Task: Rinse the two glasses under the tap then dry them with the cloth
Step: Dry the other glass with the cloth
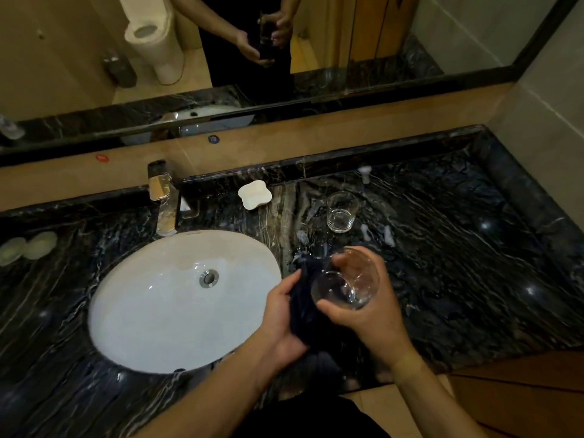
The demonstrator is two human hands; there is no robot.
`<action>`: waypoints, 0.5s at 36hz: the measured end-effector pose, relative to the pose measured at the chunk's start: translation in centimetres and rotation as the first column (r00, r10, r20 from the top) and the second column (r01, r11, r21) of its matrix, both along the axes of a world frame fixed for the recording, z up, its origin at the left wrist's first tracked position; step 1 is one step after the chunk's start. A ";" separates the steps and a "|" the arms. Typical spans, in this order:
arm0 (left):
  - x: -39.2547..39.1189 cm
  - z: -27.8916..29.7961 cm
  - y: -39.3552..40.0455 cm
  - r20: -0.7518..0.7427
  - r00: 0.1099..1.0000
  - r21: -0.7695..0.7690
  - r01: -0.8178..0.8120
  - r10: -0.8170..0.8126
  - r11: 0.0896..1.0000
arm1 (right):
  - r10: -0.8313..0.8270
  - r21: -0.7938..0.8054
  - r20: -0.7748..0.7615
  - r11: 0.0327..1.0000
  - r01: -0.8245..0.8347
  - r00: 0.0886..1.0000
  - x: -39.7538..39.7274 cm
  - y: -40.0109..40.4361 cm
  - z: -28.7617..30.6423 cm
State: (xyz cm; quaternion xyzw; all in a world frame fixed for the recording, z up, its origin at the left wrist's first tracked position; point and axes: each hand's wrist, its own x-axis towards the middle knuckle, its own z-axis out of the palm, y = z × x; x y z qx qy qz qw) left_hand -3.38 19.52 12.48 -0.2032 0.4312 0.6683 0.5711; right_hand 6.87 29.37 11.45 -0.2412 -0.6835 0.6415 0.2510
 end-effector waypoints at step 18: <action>-18.7 -4.7 4.7 -0.590 0.049 -0.673 0.521 -0.806 0.525 | -0.355 -0.006 0.300 0.927 0.374 0.885 2.1 4.2 -4.7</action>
